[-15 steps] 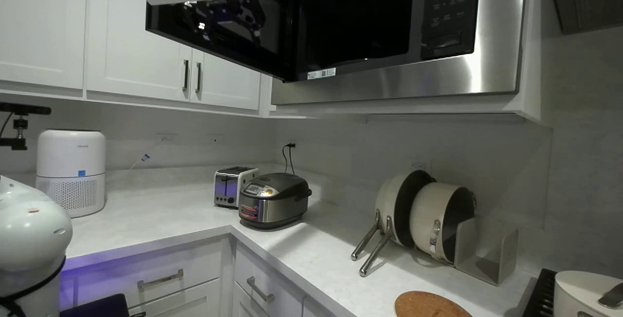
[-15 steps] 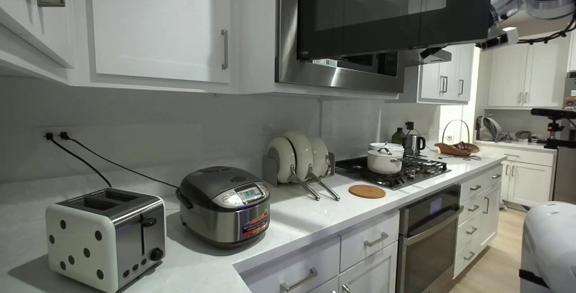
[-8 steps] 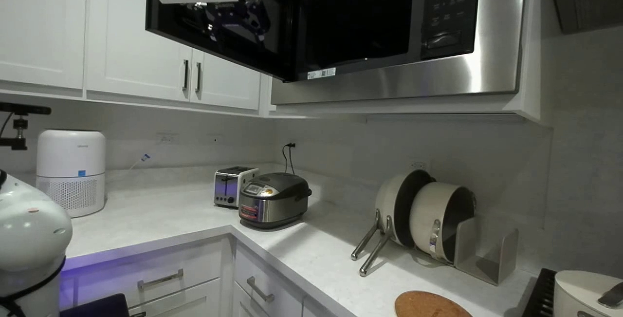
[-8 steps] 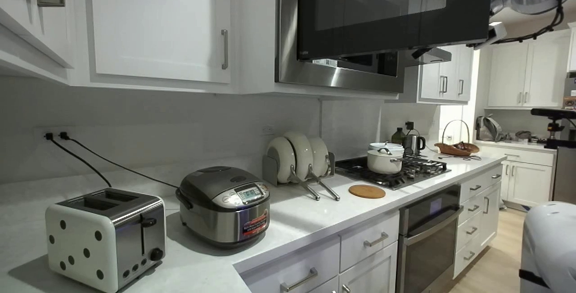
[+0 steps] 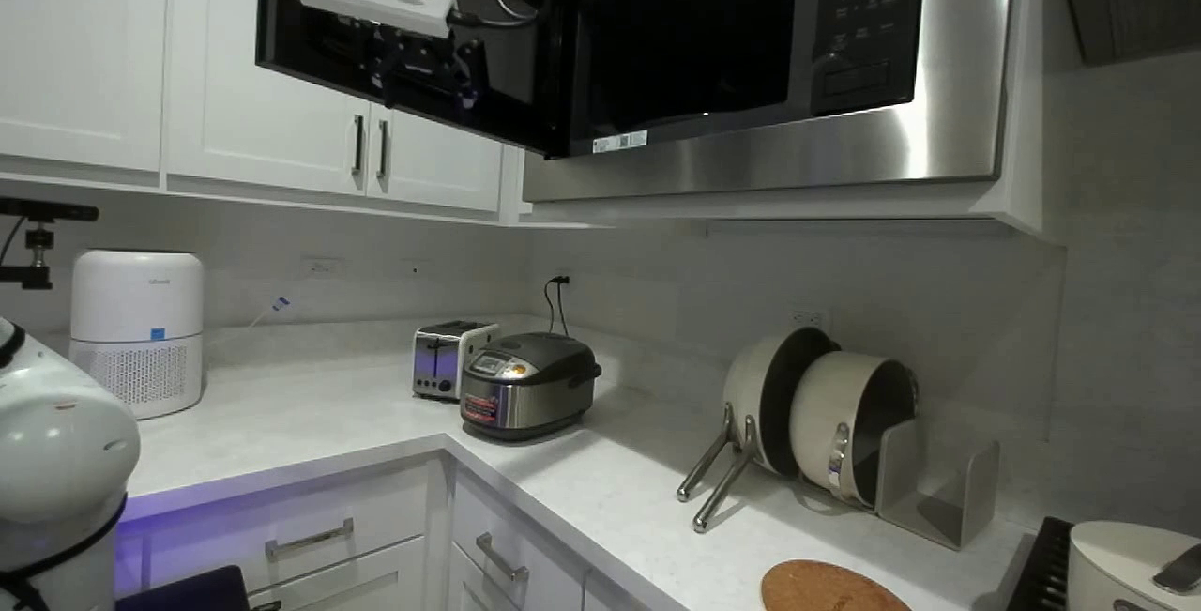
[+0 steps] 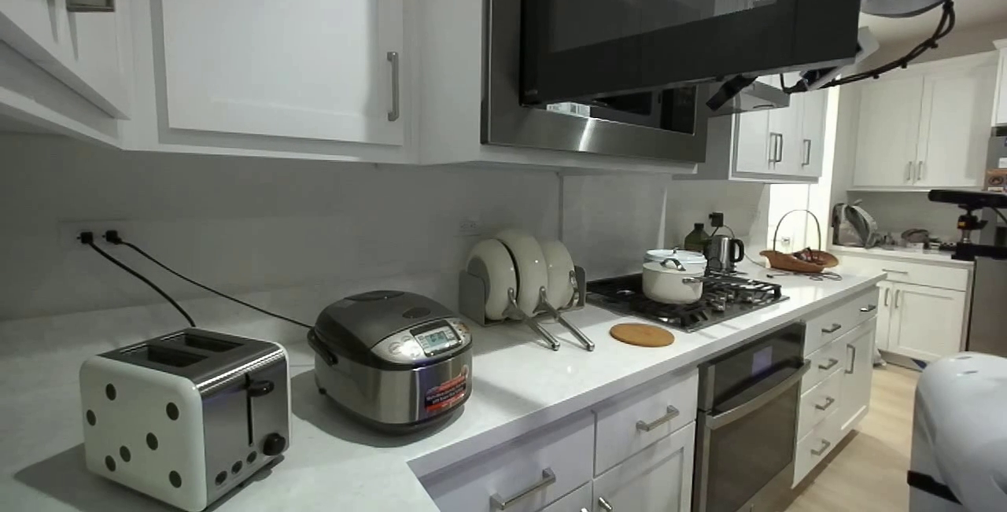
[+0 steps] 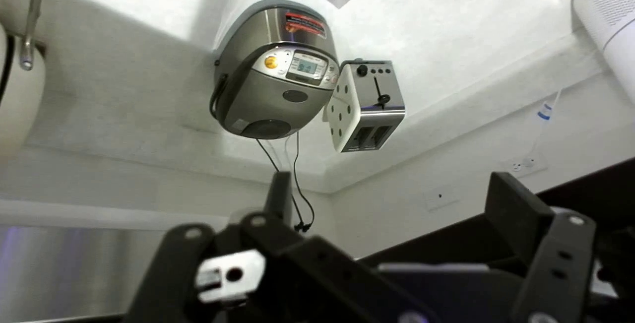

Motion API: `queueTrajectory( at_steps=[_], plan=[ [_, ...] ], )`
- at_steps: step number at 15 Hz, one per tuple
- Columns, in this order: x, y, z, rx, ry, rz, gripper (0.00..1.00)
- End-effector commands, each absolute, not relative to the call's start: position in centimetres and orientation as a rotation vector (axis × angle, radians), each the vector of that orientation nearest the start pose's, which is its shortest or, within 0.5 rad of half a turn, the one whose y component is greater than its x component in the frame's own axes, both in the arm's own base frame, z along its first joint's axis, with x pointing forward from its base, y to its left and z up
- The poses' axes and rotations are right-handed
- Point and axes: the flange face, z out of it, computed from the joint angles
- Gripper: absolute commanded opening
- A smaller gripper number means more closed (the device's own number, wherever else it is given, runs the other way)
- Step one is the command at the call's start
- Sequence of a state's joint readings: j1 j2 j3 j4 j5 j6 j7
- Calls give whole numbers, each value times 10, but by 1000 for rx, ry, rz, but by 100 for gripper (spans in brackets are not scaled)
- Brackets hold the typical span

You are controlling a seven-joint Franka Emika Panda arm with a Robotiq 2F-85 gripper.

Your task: Open the microwave door

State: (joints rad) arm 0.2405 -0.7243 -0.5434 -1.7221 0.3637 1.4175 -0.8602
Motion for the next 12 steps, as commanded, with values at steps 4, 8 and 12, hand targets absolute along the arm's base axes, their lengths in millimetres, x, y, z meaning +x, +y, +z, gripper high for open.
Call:
queueTrajectory(
  at_steps=[4,8,12],
  plan=[
    [280,-156,807,-2385,-973,-697,100],
    [292,-159,802,-2413,-951,-647,100],
    [309,-182,796,-2557,-848,-633,100]
  ],
)
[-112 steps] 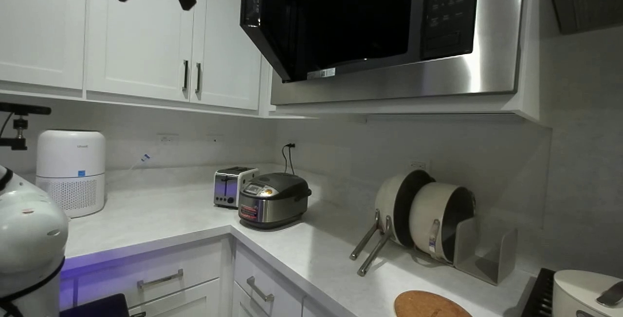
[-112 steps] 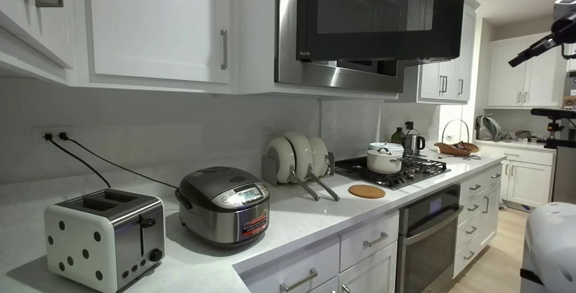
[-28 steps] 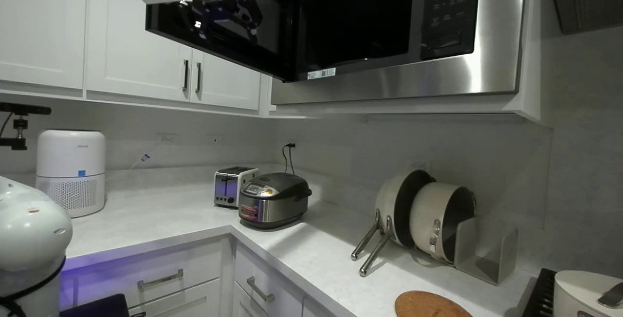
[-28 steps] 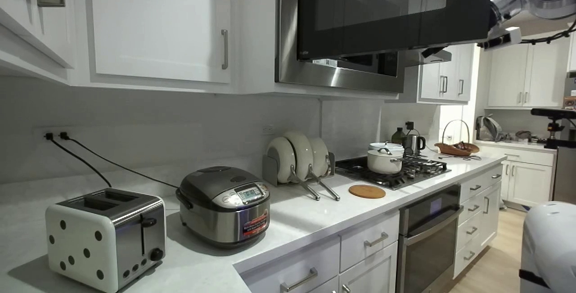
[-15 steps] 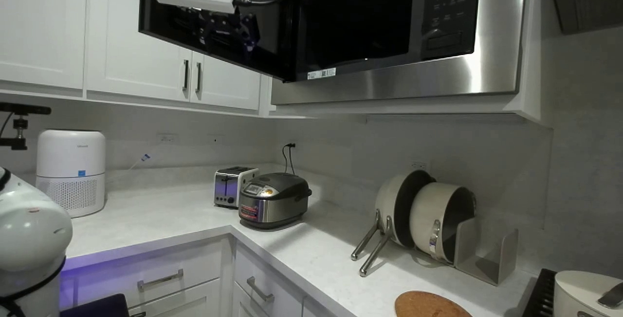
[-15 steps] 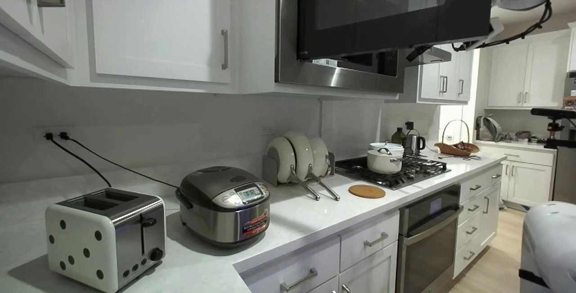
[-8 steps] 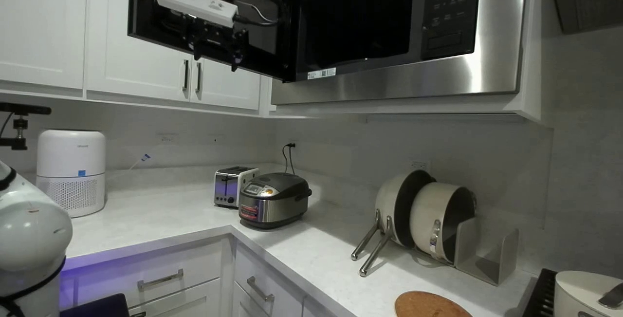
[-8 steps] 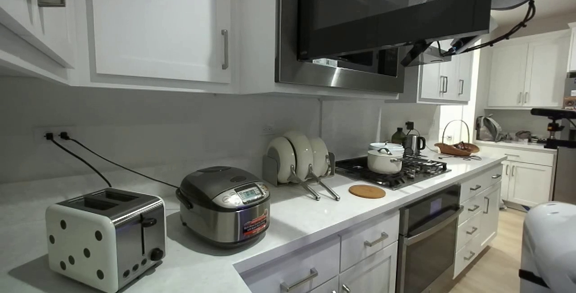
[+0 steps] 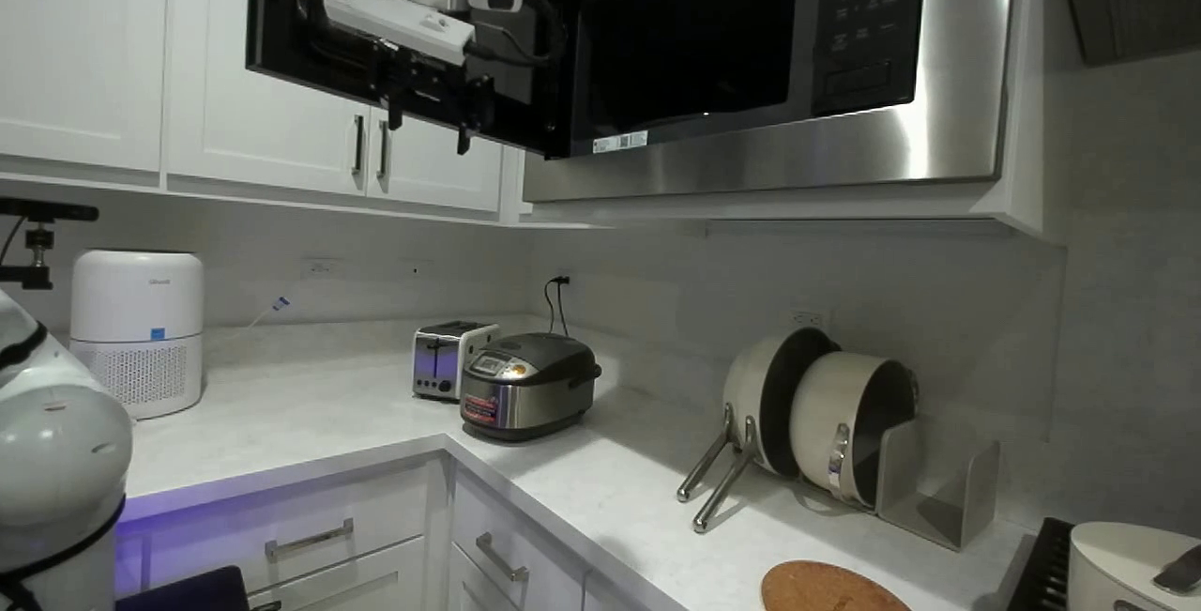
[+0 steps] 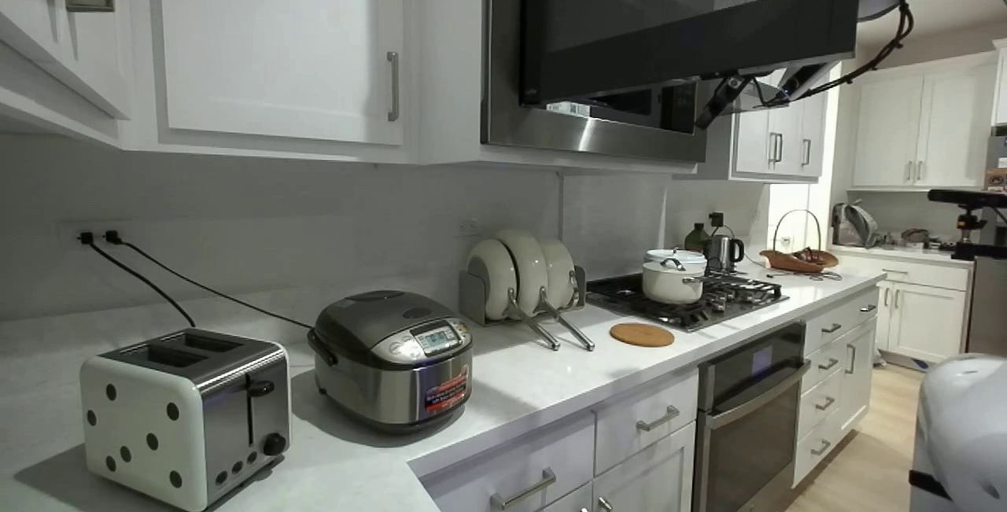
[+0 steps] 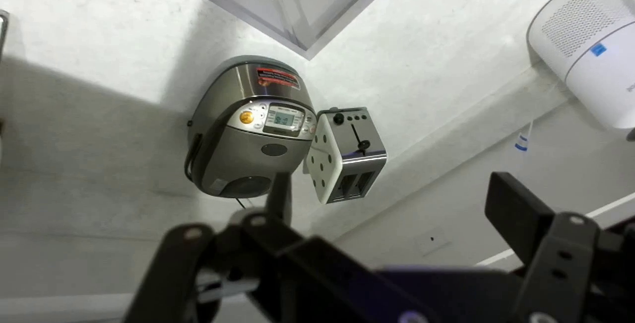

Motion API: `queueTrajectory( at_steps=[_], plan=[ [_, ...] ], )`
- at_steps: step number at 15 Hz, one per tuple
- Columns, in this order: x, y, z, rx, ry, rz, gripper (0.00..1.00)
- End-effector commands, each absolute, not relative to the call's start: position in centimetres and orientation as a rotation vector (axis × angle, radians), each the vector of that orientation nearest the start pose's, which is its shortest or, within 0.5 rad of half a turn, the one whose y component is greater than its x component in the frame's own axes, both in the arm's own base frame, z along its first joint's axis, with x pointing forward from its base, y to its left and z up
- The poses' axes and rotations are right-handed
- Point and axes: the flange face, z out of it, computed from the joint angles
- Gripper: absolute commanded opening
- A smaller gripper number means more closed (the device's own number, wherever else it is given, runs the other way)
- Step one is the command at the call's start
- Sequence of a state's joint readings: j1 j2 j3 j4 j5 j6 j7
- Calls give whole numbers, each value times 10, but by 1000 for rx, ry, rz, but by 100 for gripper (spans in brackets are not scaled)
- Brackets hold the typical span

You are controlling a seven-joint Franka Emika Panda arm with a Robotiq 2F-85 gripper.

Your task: Open the microwave door

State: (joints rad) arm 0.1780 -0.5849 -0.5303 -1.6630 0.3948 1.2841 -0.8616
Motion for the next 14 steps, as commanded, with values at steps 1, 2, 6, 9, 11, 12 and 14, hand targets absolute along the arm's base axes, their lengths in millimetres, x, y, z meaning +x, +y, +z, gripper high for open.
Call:
queueTrajectory(
  at_steps=[1,2,6,9,11,12,14],
  plan=[
    [311,-188,795,-2599,-822,-631,100],
    [313,-195,793,-2642,-796,-619,100],
    [314,-222,791,-2788,-725,-577,100],
    [308,-228,784,-2771,-707,-562,100],
    [306,-234,783,-2793,-689,-553,100],
    [306,-235,783,-2794,-687,-553,100],
    [306,-235,784,-2795,-688,-554,100]
  ],
)
